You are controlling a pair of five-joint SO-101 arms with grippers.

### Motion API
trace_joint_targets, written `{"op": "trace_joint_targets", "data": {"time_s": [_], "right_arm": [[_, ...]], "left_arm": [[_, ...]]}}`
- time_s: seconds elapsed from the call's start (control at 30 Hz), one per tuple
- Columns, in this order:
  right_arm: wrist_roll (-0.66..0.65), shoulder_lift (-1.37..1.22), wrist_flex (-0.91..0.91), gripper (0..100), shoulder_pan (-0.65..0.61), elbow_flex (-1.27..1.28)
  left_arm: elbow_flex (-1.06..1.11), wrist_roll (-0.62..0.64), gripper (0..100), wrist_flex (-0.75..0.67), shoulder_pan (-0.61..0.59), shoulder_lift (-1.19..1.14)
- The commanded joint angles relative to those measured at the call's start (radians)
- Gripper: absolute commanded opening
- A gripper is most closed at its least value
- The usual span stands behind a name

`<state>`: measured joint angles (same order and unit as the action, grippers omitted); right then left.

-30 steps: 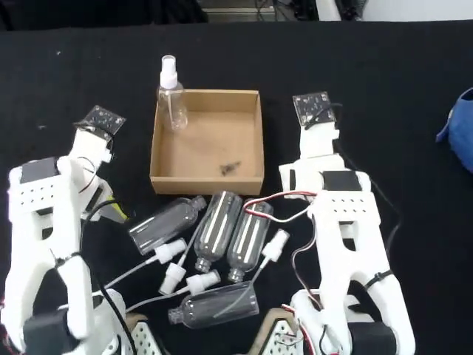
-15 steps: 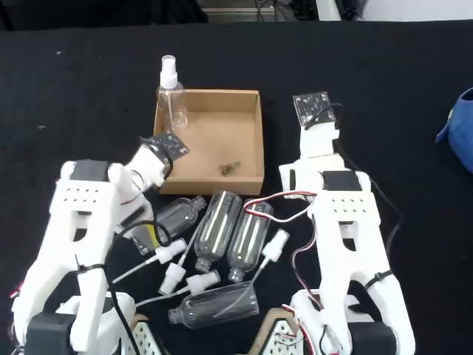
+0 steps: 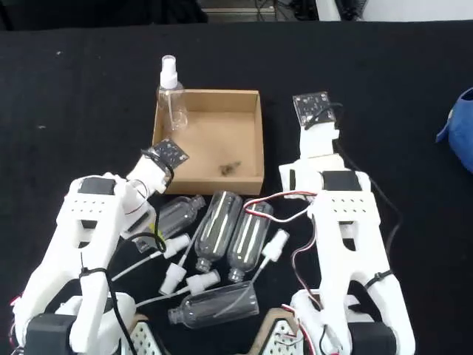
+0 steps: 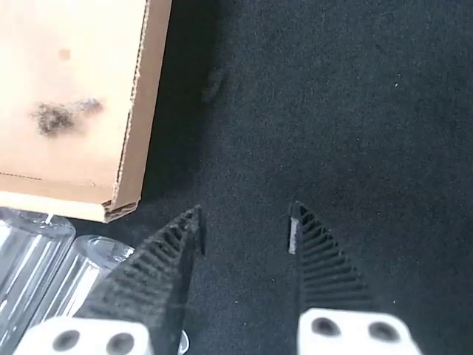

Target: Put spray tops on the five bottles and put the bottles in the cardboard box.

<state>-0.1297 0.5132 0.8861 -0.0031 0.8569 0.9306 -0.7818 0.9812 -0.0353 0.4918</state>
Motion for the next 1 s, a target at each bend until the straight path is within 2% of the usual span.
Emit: {"op": "trace_joint_targets", "data": {"time_s": [0.0, 0.13, 0.37, 0.5, 0.7, 0.83, 0.97], "right_arm": [[0.006, 0.038, -0.017, 16.2, 0.026, -0.001], [0.006, 0.038, -0.017, 16.2, 0.026, -0.001], [0.006, 0.038, -0.017, 16.2, 0.026, -0.001], [0.006, 0.038, -0.017, 16.2, 0.026, -0.001], [0.006, 0.038, -0.023, 16.2, 0.026, 0.012], [0.006, 0.038, -0.023, 16.2, 0.026, 0.013], [0.006, 0.039, -0.023, 16.2, 0.026, 0.013]], "left_arm": [[0.019, -0.011, 23, -0.006, 0.008, -0.002], [0.021, -0.077, 21, 0.035, 0.007, 0.009], [0.03, -0.074, 3, 0.04, 0.013, 0.009], [0.027, -0.074, 4, 0.046, 0.002, 0.011], [-0.094, -0.083, 4, 0.252, -0.007, 0.011], [-0.219, -0.212, 4, 0.407, -0.094, 0.011], [-0.288, -0.396, 4, 0.489, -0.269, 0.002]]}}
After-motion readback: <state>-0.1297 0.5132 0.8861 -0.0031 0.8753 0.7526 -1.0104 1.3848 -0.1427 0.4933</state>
